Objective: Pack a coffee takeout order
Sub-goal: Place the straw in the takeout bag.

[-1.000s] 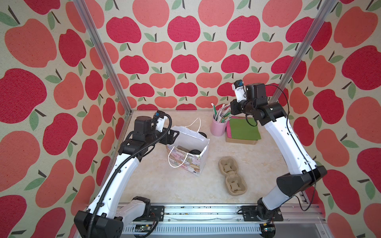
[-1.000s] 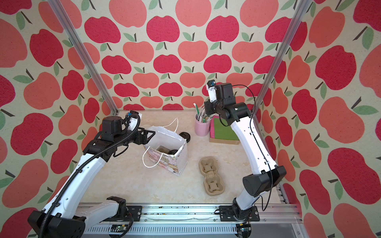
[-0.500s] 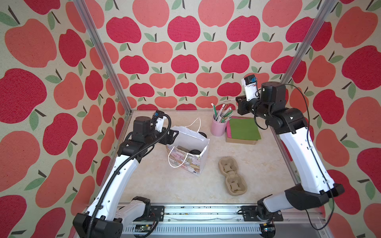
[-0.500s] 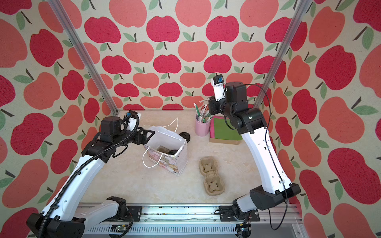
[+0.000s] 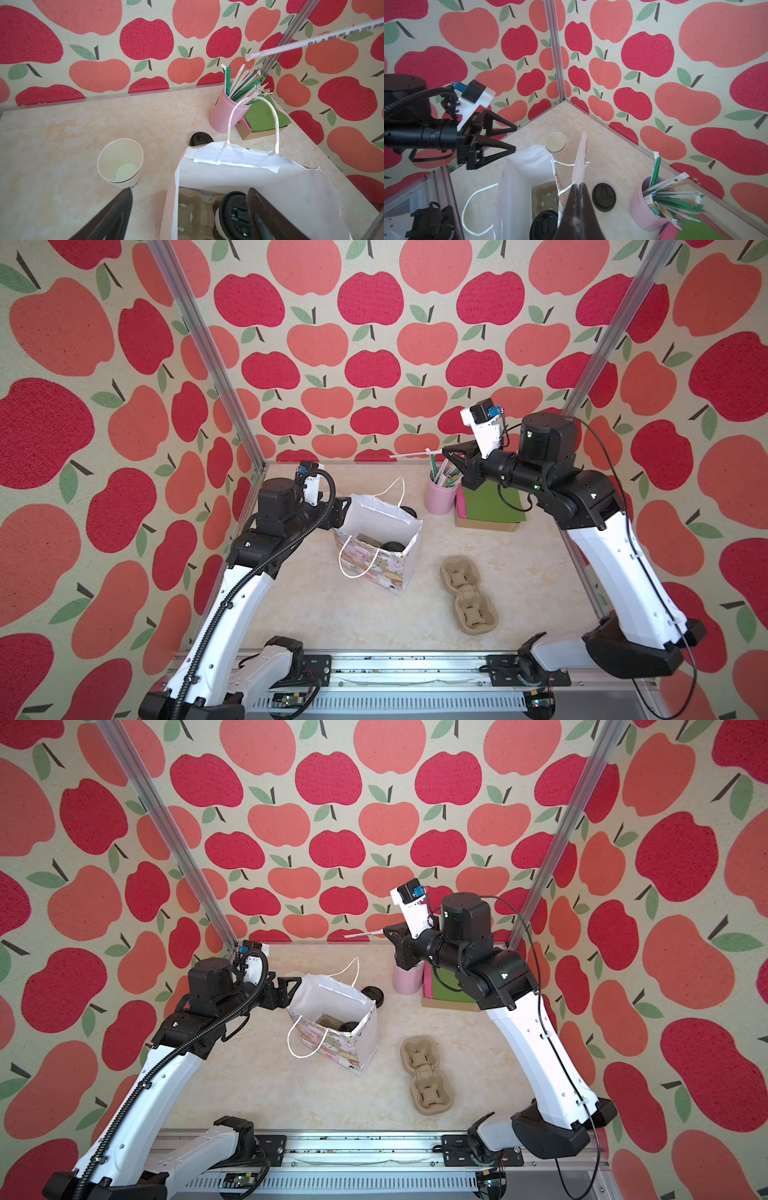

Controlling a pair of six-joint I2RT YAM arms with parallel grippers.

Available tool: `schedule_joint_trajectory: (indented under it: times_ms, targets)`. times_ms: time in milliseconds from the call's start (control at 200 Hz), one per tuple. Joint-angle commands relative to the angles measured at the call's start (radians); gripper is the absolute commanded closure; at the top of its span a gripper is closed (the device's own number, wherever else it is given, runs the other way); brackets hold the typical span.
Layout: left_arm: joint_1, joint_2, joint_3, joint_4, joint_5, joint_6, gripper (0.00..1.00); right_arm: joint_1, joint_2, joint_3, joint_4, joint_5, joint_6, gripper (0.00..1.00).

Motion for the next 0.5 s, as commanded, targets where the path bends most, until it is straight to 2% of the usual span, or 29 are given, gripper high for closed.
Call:
schedule_joint_trajectory:
  times_ms: [0, 225, 495]
  targets:
    - [0.012, -0.020, -0.020, 0.028, -0.027, -0.027, 0.12, 0.041, 0.007, 0.007, 0.012, -0.073, -0.019, 1.00]
    - [0.022, -0.021, -0.025, 0.035, -0.012, -0.036, 0.11, 0.134, 0.046, 0.059, -0.061, -0.115, -0.054, 1.00]
    - [0.025, -0.020, -0.030, 0.045, -0.004, -0.044, 0.11, 0.160, 0.099, 0.092, -0.209, -0.135, -0.068, 1.00]
